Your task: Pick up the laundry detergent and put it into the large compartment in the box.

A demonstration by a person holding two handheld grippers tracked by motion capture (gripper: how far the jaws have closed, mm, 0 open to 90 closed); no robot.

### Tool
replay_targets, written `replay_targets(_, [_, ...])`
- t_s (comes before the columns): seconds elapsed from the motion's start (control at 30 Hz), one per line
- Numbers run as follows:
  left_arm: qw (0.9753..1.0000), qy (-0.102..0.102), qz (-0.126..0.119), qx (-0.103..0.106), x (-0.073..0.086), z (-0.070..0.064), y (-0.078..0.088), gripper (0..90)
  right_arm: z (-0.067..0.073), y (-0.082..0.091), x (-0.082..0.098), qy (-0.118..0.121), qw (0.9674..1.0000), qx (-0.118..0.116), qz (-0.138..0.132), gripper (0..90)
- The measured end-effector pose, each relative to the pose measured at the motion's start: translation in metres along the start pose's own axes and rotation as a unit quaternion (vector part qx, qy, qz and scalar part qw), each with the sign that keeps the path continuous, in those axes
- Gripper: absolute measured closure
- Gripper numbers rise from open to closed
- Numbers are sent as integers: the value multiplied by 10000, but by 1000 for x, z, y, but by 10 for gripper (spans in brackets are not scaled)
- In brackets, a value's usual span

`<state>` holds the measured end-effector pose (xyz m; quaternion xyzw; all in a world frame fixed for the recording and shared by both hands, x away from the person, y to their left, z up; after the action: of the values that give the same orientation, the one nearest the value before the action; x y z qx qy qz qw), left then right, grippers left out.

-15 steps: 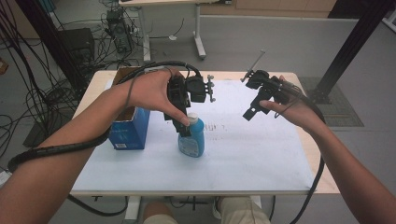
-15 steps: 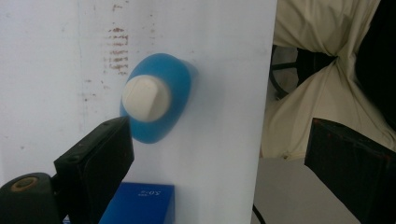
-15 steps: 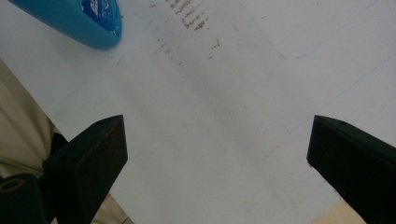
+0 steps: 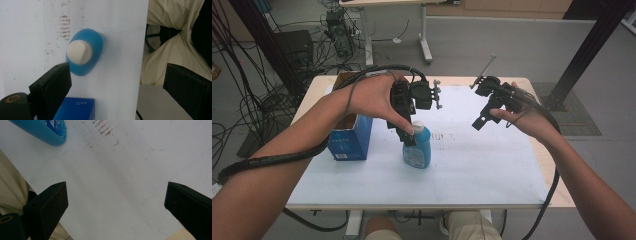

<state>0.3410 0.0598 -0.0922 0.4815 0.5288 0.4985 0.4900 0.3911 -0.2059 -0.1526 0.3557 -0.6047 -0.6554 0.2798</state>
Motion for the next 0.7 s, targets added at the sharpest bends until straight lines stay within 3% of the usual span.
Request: replay_targets(0.7, [9998, -173, -19, -116, -5, 12, 0, 79, 5, 5, 5, -92, 9999, 23, 34, 51])
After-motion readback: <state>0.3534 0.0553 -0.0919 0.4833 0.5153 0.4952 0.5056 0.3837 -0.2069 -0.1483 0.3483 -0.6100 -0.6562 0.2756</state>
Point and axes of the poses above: each handheld gripper's, and its own axes: y roughly backward along the jaws, x roughly out of its underside, z roughly to its left, the point moved 4 cm from there along -y, roughly forward along the jaws, and after that the axes turned 6 degrees about z, right-handed, at the moved point
